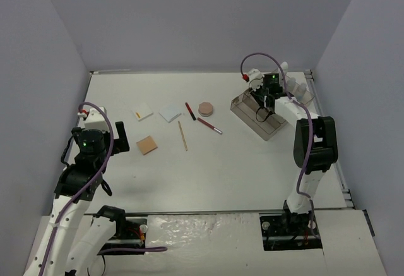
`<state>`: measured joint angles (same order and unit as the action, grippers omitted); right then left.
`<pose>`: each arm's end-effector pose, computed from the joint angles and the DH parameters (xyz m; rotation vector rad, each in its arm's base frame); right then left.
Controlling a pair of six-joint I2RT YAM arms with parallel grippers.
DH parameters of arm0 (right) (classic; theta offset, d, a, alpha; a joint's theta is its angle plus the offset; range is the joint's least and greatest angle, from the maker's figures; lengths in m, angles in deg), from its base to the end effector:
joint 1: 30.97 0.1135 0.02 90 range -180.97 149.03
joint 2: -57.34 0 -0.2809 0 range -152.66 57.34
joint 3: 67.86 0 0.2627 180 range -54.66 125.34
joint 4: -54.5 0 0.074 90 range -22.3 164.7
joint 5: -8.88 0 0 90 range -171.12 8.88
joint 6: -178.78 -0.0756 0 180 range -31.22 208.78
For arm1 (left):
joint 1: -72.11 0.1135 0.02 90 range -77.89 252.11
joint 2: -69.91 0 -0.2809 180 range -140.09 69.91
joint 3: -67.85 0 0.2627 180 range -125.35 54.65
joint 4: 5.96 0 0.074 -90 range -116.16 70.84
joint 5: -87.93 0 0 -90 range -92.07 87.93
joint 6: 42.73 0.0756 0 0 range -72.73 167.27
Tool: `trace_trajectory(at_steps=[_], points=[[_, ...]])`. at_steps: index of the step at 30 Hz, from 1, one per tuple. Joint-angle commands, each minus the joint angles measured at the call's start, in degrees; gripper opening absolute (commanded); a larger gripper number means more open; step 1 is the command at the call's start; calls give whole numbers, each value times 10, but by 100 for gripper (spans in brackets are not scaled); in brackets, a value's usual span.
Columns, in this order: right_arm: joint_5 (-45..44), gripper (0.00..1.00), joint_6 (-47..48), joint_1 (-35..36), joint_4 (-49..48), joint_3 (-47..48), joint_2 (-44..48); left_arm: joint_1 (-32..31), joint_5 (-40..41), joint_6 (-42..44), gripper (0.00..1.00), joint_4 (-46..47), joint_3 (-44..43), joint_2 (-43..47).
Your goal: Organize the makeup
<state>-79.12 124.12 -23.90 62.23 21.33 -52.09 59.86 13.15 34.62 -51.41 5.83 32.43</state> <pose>0.4879 0.0632 0.2174 -0.7688 1.9214 -0.2688 0.1736 -0.0174 0.3411 -0.1828 1.9138 -0.0344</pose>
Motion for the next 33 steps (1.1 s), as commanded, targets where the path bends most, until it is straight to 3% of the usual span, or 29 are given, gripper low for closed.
trace_trajectory(at_steps=[1,4,8,13,17,24,33], points=[[10,45,11,-4,-30,28,10,4,5,-4,97,35,-11,-2],[5,54,-4,8,-30,36,23,4,6,-4,97,35,-11,-3],[12,55,-48,49,-28,42,66,4,7,-4,97,35,-11,-6],[99,57,-148,113,-20,28,90,4,8,-4,97,34,-9,-7],[130,61,-232,167,-32,-8,74,4,8,-3,97,34,-10,-10],[120,62,-271,236,-79,-43,25,4,12,-3,97,32,-8,-12],[107,61,-279,246,-106,-35,-47,4,21,-3,97,31,-8,-13]])
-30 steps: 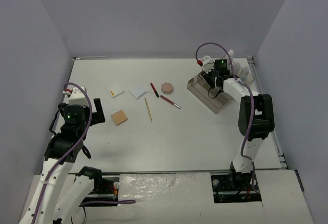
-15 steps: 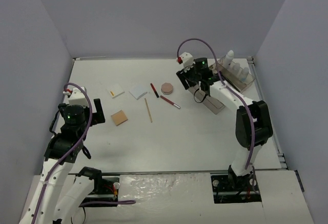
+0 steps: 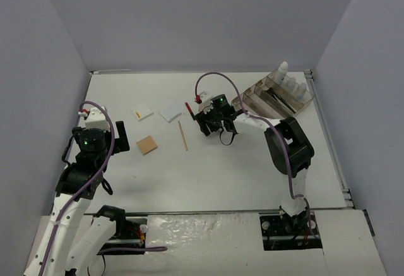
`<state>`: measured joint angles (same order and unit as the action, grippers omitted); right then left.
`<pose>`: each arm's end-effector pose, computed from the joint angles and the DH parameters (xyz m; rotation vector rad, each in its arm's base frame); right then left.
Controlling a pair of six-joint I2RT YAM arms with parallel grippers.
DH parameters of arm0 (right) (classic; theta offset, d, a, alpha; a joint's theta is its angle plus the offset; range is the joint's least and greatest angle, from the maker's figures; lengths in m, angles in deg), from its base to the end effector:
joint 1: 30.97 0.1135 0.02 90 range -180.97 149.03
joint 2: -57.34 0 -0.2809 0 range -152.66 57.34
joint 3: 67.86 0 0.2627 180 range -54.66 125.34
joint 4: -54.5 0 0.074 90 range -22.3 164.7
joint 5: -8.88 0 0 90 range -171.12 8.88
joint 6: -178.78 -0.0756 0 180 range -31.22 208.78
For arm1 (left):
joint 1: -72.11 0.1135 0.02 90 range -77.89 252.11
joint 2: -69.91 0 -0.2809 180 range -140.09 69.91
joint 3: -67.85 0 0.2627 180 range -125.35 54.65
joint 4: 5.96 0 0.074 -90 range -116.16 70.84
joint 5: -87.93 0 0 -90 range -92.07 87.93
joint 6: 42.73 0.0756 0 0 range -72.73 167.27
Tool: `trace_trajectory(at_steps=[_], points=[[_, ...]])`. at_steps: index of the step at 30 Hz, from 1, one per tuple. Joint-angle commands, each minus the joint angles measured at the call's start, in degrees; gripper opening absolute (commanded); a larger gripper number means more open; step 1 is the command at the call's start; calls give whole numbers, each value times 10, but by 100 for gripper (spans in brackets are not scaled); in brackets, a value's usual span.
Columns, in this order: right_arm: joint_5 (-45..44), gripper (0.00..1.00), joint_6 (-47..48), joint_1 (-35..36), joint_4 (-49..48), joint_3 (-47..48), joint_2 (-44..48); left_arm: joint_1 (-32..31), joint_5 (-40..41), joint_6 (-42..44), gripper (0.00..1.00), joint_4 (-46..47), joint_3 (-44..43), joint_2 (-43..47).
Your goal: Organize the makeup
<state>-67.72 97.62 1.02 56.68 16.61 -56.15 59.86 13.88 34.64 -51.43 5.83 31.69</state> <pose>0.4045 0.2733 0.1673 -0.8761 1.9493 0.4865 0.1764 -0.0170 0.3391 -0.1894 1.9245 -0.0181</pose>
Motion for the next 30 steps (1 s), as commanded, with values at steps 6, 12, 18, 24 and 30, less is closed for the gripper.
trace_trajectory(at_steps=[6,12,18,24,30], points=[[-5,55,-18,-3,-66,-9,-12,4,16,-3,97,31,-8,-6],[9,6,-16,4,-65,-38,11,4,17,-3,97,31,-8,-7],[0,0,4,3,-33,-51,100,4,20,-3,97,29,-8,-9],[-33,0,82,-62,34,-45,206,4,22,-4,97,29,-8,-5],[13,0,127,-224,48,-4,226,4,19,-3,97,30,-8,-2]])
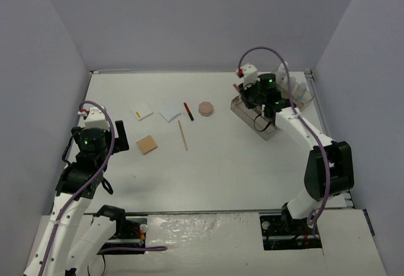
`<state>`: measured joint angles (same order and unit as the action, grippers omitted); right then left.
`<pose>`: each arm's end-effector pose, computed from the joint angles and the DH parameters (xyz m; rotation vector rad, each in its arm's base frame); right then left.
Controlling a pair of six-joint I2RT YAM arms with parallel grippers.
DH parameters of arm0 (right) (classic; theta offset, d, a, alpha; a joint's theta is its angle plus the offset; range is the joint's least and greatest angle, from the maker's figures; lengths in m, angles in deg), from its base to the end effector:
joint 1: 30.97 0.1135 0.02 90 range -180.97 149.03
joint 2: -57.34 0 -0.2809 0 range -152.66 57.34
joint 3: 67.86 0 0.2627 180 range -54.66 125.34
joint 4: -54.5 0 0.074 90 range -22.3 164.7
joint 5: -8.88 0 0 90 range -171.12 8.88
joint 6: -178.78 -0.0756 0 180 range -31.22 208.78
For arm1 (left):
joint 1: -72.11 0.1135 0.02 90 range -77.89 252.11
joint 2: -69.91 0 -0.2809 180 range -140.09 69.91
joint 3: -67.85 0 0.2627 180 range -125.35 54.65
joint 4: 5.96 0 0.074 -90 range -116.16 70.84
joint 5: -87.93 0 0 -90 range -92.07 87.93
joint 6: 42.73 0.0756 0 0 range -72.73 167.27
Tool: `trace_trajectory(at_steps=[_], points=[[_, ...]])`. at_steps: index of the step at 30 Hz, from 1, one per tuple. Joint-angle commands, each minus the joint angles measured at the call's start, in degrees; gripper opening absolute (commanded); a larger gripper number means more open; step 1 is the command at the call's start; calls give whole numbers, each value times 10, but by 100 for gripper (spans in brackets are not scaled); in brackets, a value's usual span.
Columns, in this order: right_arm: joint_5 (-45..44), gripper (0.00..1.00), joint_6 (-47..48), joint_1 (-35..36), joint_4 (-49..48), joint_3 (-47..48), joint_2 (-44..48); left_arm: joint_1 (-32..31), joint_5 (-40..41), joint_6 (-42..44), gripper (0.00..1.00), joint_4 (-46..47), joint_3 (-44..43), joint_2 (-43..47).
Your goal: Organize the makeup
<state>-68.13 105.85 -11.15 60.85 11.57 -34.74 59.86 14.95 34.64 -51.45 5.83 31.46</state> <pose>0.3951 0.1605 0.2886 -0.7455 1.7490 0.2481 0.1772 -0.0158 0.3386 -0.2011 1.9253 0.0011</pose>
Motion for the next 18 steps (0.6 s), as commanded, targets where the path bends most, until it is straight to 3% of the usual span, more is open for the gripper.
trace_trajectory(at_steps=[1,5,14,18], points=[[24,0,52,-121,7,60,0,4,8,-3,97,30,-8,1],[45,0,81,-159,3,102,-69,5,12,-3,97,29,-8,6],[-8,0,129,-181,-24,124,-169,4,5,-3,97,31,-8,12],[-15,12,140,-183,-24,118,-174,4,4,-3,97,33,-7,16]])
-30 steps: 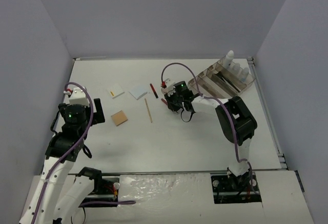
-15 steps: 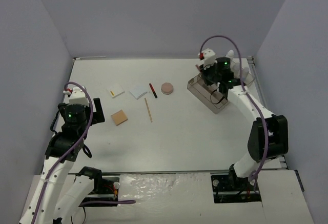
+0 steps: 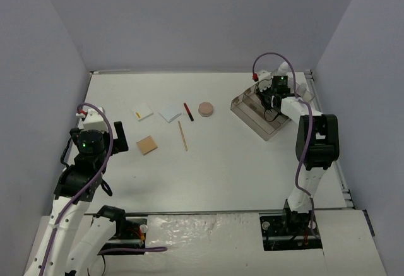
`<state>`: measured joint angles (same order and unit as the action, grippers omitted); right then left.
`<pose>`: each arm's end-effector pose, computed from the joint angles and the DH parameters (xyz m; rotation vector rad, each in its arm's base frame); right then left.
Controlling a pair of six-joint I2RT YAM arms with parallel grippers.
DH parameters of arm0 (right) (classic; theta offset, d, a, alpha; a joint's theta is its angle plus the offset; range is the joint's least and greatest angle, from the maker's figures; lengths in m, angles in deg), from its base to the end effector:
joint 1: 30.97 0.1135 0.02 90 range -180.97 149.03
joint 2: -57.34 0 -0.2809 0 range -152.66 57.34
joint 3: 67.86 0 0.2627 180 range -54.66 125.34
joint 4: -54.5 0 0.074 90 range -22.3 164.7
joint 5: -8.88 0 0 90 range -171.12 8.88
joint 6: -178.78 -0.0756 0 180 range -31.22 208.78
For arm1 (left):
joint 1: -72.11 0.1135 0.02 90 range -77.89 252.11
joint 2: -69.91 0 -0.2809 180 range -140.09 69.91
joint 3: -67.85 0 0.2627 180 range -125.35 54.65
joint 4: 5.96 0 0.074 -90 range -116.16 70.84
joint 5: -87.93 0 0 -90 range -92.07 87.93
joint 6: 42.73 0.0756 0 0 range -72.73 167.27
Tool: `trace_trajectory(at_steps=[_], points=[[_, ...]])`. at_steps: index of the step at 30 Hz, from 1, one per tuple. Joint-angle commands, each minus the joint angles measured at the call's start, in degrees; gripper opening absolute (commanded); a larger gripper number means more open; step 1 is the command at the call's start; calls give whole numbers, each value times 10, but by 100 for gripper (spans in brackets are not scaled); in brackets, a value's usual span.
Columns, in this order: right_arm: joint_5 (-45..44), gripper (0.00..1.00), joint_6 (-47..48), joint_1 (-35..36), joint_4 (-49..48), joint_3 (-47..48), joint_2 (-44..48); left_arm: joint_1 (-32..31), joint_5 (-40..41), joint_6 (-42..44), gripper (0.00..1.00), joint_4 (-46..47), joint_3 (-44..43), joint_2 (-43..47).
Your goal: Organize the makeup
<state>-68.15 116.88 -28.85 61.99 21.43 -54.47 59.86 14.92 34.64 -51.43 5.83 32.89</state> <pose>0.4939 0.0353 0.1998 -0.6726 1.9684 -0.0394 0.1717 -0.0147 0.3425 -0.2035 1.9010 -0.0070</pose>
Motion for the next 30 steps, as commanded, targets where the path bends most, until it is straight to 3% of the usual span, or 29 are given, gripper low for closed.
trace_trajectory(at_steps=[1,3,7,10,15,21,25,30], points=[[-16,20,29,-6,-37,19,23,4,4,-2,97,34,-7,2],[-15,43,30,-6,-36,18,27,4,2,-1,97,34,-8,1],[-10,59,4,-2,-36,33,53,4,2,-2,97,33,-7,-1],[-6,66,-43,14,-37,38,91,5,3,0,97,33,-7,-1],[-34,68,-152,80,-42,14,145,5,4,0,97,33,-6,-3],[-129,70,-325,239,-104,-79,173,5,4,-1,97,31,-6,-9],[-202,69,-404,338,-161,-114,146,4,7,0,97,30,-5,-14],[-247,69,-455,412,-176,-79,56,5,11,0,97,30,-5,-17]])
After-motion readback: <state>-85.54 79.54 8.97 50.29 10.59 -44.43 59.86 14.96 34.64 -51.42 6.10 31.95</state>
